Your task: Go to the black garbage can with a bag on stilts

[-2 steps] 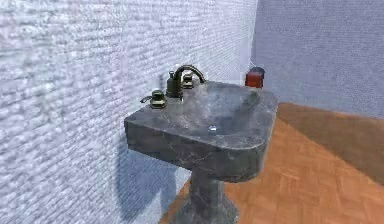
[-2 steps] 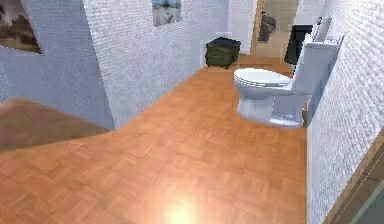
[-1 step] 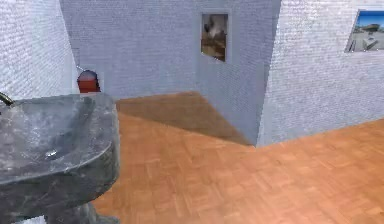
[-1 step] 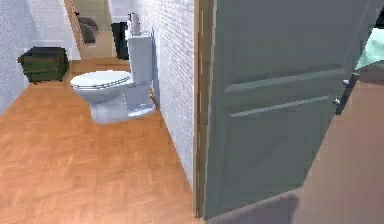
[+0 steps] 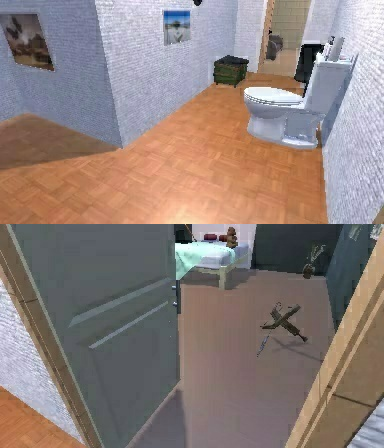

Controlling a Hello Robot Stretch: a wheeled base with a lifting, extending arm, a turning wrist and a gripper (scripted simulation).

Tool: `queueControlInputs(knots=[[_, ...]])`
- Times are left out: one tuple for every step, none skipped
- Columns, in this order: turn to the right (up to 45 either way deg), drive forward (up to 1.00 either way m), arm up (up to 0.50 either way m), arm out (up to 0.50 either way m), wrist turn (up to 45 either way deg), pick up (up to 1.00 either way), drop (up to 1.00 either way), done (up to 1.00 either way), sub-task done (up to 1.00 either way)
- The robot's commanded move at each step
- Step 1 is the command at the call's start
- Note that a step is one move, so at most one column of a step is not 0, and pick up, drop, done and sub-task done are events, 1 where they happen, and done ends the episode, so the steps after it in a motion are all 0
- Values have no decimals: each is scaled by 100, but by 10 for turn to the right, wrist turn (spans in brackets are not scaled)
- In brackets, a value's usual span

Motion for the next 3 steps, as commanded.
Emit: queueControlInputs(knots=[[0, 10, 0, 0, 0, 0, 0, 0, 0], [0, 100, 0, 0, 0, 0, 0, 0, 0], [-30, 0, 0, 0, 0, 0, 0, 0, 0]])
